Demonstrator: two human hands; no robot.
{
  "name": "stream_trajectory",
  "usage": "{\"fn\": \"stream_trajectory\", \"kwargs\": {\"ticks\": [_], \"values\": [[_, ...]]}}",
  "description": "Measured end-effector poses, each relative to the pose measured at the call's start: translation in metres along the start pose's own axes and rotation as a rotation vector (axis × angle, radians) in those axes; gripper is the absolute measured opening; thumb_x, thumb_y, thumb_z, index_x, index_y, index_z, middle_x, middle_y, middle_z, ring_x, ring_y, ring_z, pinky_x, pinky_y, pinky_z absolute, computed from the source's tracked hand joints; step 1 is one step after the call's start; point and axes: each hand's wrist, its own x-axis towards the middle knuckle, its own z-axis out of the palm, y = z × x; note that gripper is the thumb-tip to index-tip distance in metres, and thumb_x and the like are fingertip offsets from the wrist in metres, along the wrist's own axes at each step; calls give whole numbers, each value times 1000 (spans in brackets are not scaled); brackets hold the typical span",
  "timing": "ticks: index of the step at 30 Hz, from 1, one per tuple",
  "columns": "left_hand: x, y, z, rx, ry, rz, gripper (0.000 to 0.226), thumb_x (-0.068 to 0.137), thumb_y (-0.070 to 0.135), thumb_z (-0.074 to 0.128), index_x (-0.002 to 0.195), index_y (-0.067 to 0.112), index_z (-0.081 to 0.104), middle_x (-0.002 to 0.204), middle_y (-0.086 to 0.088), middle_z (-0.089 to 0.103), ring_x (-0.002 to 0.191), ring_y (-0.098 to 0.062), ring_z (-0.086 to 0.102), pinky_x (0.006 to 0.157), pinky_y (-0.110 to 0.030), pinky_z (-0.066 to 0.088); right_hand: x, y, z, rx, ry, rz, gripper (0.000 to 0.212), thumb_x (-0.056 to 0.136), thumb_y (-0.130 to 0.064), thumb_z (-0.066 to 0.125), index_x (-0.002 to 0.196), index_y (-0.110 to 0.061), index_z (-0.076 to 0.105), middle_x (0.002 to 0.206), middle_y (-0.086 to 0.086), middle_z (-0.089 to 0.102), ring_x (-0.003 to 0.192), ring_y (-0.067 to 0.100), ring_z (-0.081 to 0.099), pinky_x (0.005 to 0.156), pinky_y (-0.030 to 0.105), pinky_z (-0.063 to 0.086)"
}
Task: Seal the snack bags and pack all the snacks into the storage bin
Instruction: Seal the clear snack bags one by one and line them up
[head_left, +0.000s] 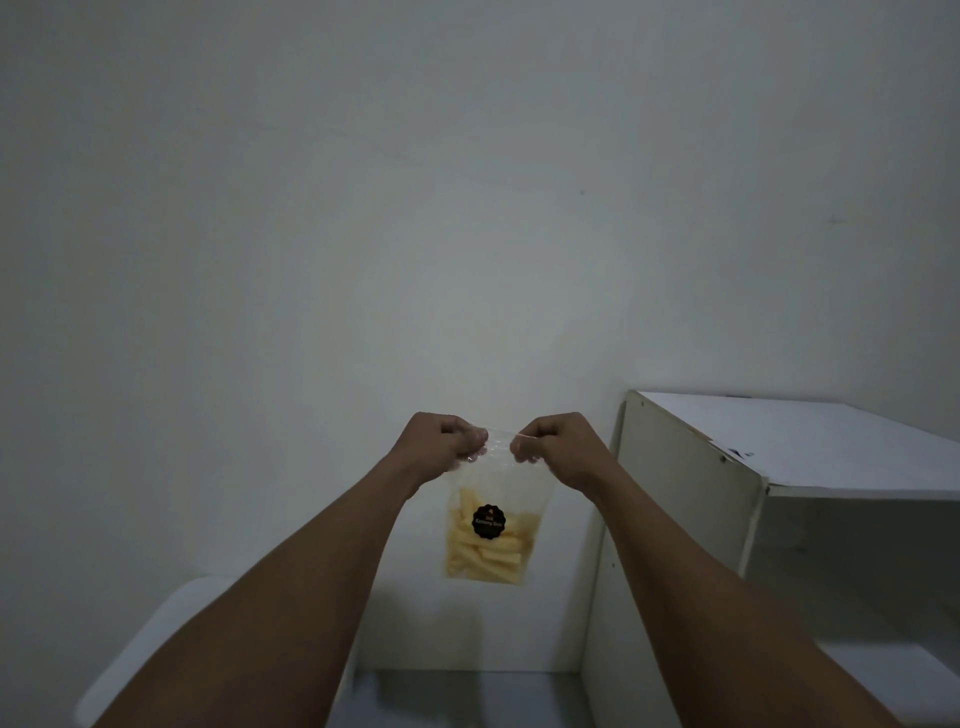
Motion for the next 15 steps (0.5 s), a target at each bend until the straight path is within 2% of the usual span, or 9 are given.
{"fn": "stream_trajectory", "kwargs": {"ticks": [3,6,9,15], "values": [[-1,3,1,-8,-20,-31,15,83,24,77,92,13,77,93,0,77,83,-11,68,79,-30,54,1,0,-1,-5,10,-20,10,81,-16,73,72,-12,77,70,1,74,62,7,59,63,25,47],[3,2,0,49,20,11,10,83,20,77,85,9,78,84,-2,77,78,-13,63,79,-31,53,1,0,1,-62,-27,-31,11,81,-20,74,73,-15,78,67,-1,72,58,4,58,60,24,46],[5,0,1,91,47,26,10,83,18,77,83,8,78,80,-2,77,78,-13,64,78,-27,53,3,-1,4,-89,-54,-36,9,80,-27,76,75,-20,79,74,-1,75,70,9,65,73,32,54],[1,-2,7,-16,-20,10,14,85,24,76,92,12,77,90,-2,78,81,-11,69,83,-30,57,7,-8,1,-113,-11,-33,11,83,-16,73,74,-11,77,65,-9,69,70,8,62,73,31,51]]}}
